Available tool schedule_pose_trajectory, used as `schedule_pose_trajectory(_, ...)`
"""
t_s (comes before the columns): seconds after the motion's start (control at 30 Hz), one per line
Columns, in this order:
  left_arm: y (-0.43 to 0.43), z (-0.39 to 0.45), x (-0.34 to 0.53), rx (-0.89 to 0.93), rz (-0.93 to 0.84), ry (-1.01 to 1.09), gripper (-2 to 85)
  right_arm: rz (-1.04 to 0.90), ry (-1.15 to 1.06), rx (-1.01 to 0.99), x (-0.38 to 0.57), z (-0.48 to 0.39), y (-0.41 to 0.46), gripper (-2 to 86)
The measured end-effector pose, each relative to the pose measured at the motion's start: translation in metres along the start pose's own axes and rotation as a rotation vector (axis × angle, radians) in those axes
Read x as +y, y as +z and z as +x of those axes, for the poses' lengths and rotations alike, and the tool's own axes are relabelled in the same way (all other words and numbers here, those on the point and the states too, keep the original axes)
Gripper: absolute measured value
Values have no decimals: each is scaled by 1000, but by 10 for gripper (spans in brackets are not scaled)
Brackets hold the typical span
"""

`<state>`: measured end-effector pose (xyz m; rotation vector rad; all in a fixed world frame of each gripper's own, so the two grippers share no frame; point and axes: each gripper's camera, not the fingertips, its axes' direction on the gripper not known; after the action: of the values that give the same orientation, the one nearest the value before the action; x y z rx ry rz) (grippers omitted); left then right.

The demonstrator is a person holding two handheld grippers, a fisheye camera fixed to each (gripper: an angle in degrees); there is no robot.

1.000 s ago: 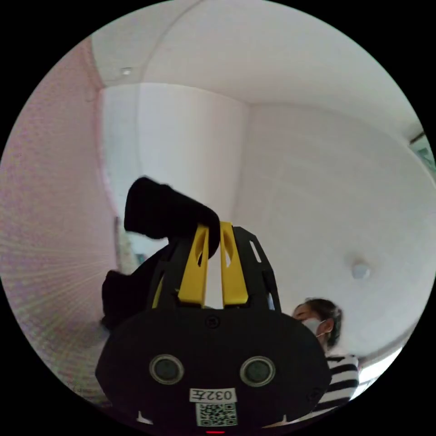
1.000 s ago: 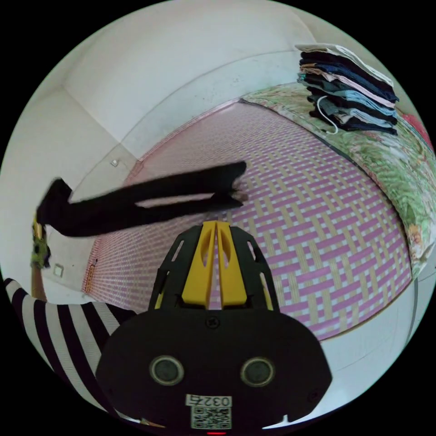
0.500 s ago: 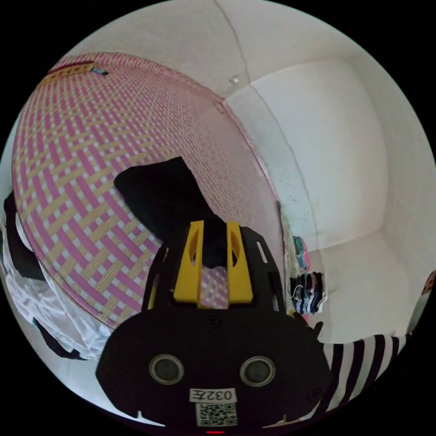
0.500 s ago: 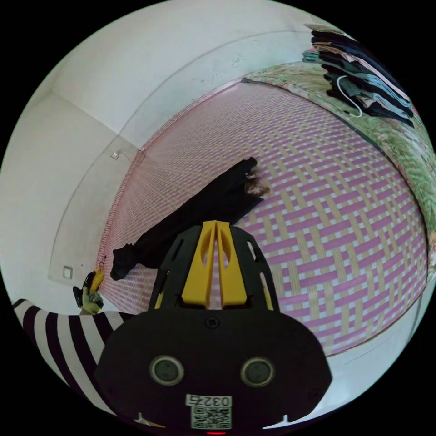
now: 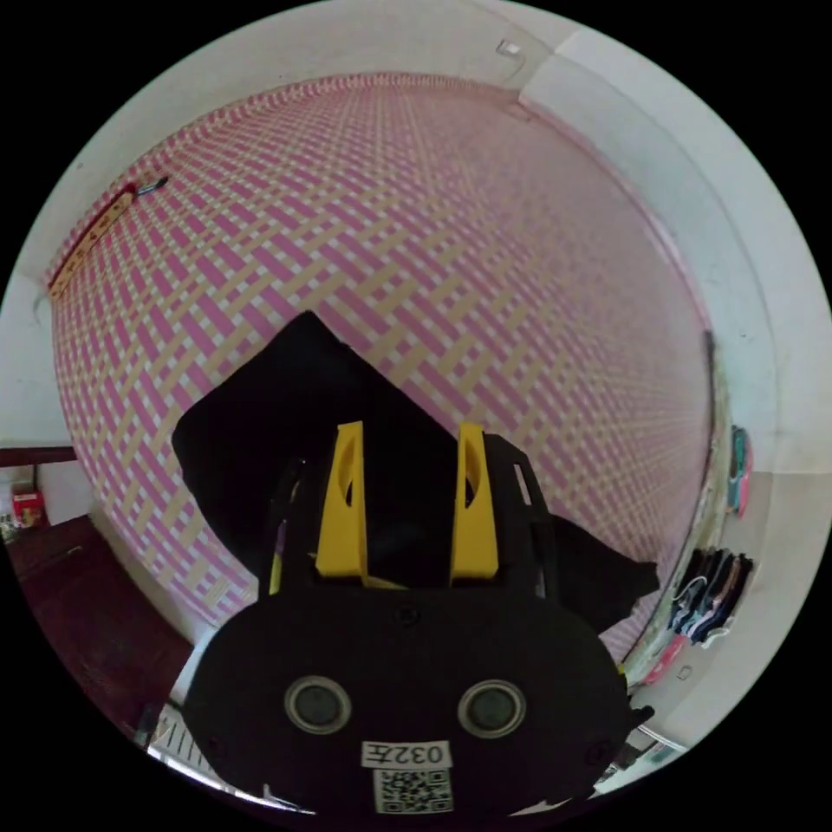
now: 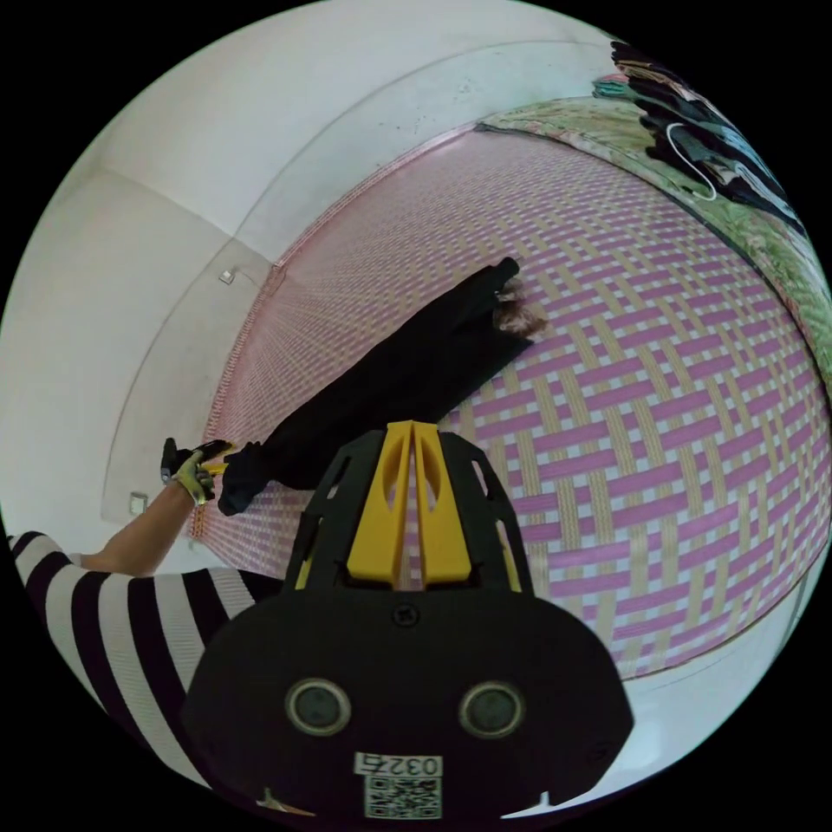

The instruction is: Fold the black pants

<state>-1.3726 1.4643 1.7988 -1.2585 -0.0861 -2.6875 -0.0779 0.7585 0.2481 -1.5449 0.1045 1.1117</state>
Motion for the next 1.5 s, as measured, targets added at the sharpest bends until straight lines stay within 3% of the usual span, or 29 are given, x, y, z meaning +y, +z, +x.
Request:
schedule_pose_trajectory(0.07,5,4,-6,-107,-26,-44,79,10,15,7,3,1,-8,-10)
schedule_pose_trajectory(0.27,-24,-36,-7,129,32,-58,18,29,63,19,7,9,-33,-10)
schedule_pose_trajectory(0.43,-85,-124,28,664,325,30,-3,-20,54,23,-2,6,-40,-10)
schedule_pose_trajectory(0.6,-117,-196,45,841,384,-60,-7,-72,-4,16,-20,-11,-44,-10)
schedule_pose_trajectory(0.77,-156,-235,78,1078,557,161,-7,-54,-75,-21,-41,-35,-61,-10)
schedule_pose_trajectory(0.83,-150,-278,105,1258,581,206,-7,-39,-76,-24,-45,-38,-73,-10)
schedule_pose_trajectory(0.93,-136,-344,151,1208,572,68,-10,-49,-44,2,-47,-31,-87,-9)
schedule_pose_trajectory(1.03,-112,-406,188,906,404,-290,-14,-104,9,56,-50,-16,-95,-7)
schedule_pose_trajectory(1.27,-117,-435,194,941,420,-512,29,-219,221,-20,-74,26,-102,68)
schedule_pose_trajectory(1.43,-144,-457,189,1086,564,-531,101,-241,373,-155,-93,46,-110,90)
schedule_pose_trajectory(1.5,-151,-464,186,1048,526,-534,105,-240,383,-176,-99,46,-113,90)
